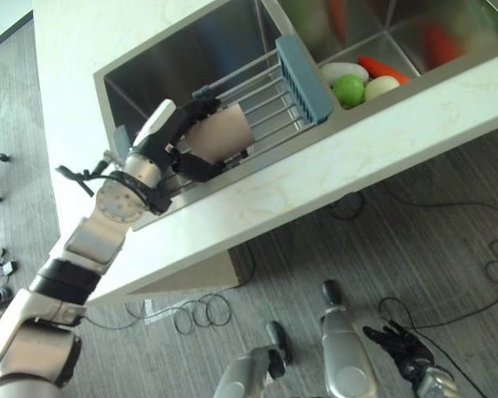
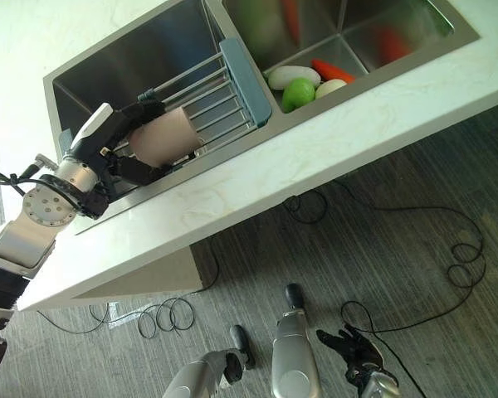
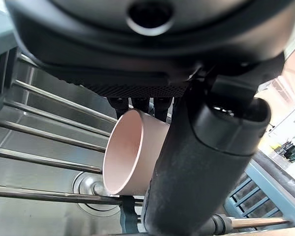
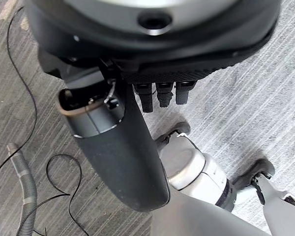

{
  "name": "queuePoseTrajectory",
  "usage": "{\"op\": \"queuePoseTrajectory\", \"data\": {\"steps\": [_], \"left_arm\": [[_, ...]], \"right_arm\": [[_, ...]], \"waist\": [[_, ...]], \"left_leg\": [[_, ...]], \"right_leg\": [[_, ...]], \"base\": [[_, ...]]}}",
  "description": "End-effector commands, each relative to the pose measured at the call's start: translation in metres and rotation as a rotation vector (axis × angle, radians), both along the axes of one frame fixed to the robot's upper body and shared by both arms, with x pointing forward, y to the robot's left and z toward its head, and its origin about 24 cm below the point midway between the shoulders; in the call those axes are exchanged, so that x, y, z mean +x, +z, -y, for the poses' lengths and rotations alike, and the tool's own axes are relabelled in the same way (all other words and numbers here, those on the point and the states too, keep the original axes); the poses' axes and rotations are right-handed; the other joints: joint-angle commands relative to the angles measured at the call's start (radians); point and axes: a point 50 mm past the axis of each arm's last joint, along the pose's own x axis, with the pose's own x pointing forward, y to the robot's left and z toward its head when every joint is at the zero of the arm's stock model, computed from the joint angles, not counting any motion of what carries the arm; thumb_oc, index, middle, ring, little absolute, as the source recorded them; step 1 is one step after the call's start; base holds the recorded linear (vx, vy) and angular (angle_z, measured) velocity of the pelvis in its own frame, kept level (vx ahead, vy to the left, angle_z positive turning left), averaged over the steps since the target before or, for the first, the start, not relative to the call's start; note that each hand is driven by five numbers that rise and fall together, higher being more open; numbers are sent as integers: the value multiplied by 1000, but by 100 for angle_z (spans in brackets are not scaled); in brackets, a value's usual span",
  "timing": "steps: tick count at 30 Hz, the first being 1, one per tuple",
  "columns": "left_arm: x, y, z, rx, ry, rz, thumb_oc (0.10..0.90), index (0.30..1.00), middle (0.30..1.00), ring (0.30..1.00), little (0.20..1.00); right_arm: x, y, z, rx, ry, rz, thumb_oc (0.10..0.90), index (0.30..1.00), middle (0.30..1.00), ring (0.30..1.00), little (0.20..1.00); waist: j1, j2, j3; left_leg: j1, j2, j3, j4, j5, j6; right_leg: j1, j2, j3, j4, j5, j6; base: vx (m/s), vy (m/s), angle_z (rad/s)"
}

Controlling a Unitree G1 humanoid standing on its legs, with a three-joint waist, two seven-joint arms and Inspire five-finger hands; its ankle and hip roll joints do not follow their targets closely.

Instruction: Place the dishes in the dishwasher.

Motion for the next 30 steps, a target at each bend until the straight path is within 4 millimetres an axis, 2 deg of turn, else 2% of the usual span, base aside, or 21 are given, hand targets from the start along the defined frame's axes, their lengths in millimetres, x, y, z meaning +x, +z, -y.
{"op": "queuePoseTrajectory", "data": {"steps": [1,10,17,18,19,30], "left_arm": [[-11,52,-23,-13,72,236,800,900,900,900,900],[-11,56,-12,-46,9,225,800,900,900,900,900],[-8,55,-4,-18,-11,201,800,900,900,900,900],[-8,55,-4,-12,-12,199,739,808,808,808,808],[-7,54,-2,19,-16,187,400,300,300,300,300],[2,48,8,141,-48,27,400,300,300,300,300]], "right_arm": [[-11,1,5,-24,27,7,800,900,900,900,900],[0,6,3,-21,45,40,800,900,900,900,900],[2,7,3,-27,46,39,800,900,900,900,900],[2,7,3,-28,47,40,800,900,900,900,900],[2,7,3,-32,49,38,800,900,900,900,900],[3,7,3,-40,60,33,800,900,900,900,900]], "waist": [[-19,-17,-53],[-26,-14,-27],[-30,-11,-19],[-31,-10,-19],[-34,-10,-19],[-40,-11,-14]], "left_leg": [[-141,26,-108,97,-46,-25],[-147,26,-111,97,-43,-24],[-144,24,-108,97,-44,-24],[-143,24,-108,97,-44,-23],[-140,24,-105,97,-46,-23],[-134,20,-104,97,-49,-19]], "right_leg": [[59,-94,-68,-1,-128,83],[51,-96,-69,-1,-123,81],[52,-98,-67,-1,-122,82],[52,-98,-67,-1,-122,82],[53,-98,-65,-1,-122,84],[56,-99,-64,-1,-115,89]], "base": [[0,0,0],[9,6,0],[0,0,0],[0,0,0],[0,0,0],[-1,1,1]]}}
